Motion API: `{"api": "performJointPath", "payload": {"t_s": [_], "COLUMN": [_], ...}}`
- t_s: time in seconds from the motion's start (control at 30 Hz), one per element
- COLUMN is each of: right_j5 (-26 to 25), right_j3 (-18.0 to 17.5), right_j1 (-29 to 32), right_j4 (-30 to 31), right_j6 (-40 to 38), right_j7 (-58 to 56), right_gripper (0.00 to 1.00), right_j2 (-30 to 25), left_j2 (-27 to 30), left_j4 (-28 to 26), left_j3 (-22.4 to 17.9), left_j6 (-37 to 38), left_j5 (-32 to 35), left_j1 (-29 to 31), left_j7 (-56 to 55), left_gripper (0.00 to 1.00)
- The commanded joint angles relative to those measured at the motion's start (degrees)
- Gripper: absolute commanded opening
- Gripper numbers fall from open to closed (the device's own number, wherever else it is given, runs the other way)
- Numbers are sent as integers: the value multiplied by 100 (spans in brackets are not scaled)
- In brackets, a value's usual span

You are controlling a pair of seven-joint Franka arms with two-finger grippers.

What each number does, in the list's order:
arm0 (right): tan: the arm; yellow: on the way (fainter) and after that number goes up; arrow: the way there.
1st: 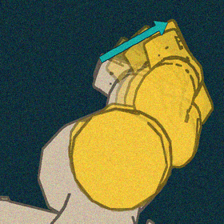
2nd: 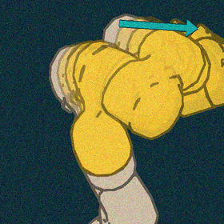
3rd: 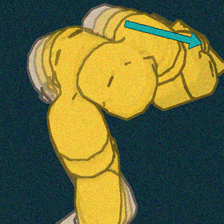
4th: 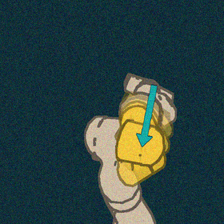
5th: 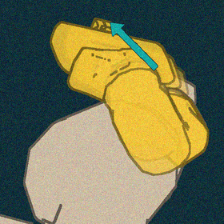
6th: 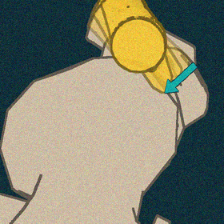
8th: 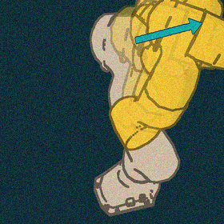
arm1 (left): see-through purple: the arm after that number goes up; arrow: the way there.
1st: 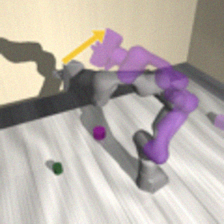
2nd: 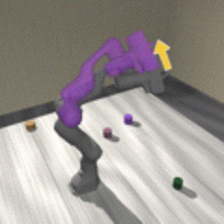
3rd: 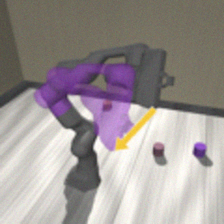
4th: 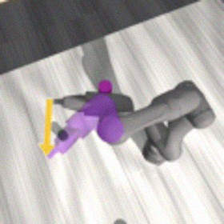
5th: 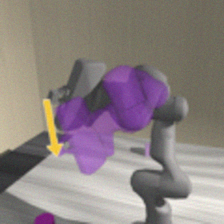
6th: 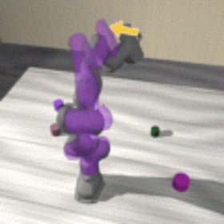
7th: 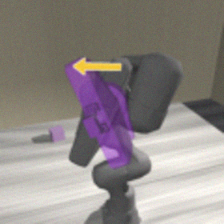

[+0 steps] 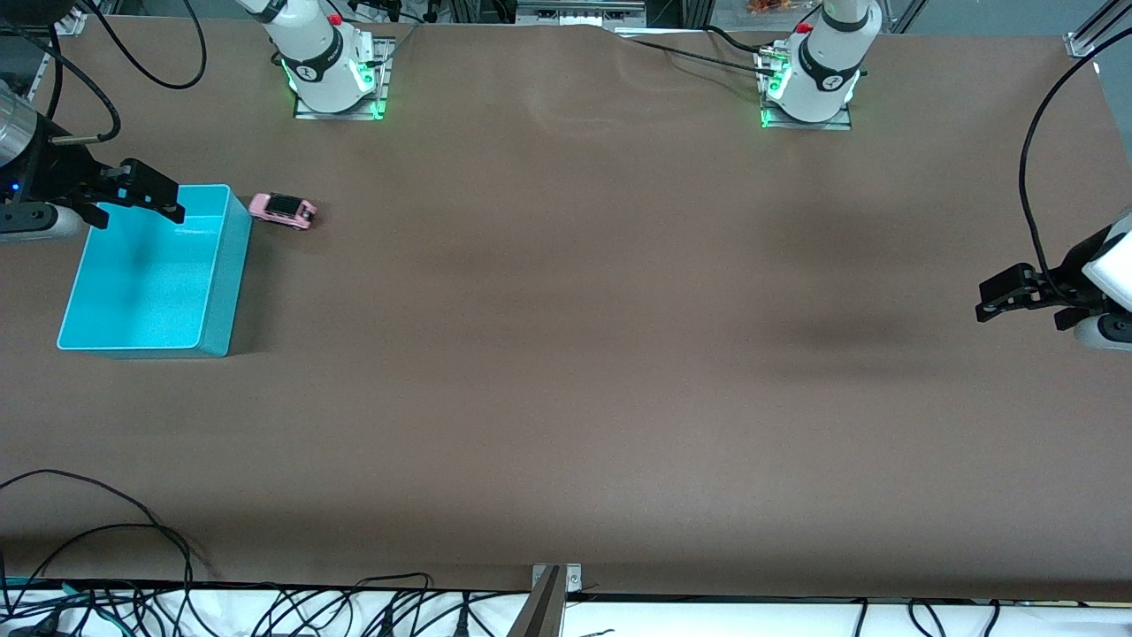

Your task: Wind and store pink jeep toy

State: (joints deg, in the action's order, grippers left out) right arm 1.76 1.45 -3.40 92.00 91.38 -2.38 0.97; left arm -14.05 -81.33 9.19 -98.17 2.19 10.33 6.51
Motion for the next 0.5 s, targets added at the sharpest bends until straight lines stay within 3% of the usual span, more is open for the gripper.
{"api": "performJointPath", "payload": {"t_s": [0.0, 0.47], "right_j5": [70, 79], "right_j3": [5, 14], "right_j1": [-12, -12], "right_j4": [-59, -77], "right_j6": [-6, 73], "right_j7": [-26, -96], "right_gripper": [100, 100], "right_j2": [-18, 0], "left_j2": [157, 174], "left_j4": [-120, -173], "left_j3": [21, 21], "left_j6": [87, 87], "left_j5": [-140, -114], "left_j1": [39, 48], "left_j7": [184, 184], "left_gripper": [100, 100]}}
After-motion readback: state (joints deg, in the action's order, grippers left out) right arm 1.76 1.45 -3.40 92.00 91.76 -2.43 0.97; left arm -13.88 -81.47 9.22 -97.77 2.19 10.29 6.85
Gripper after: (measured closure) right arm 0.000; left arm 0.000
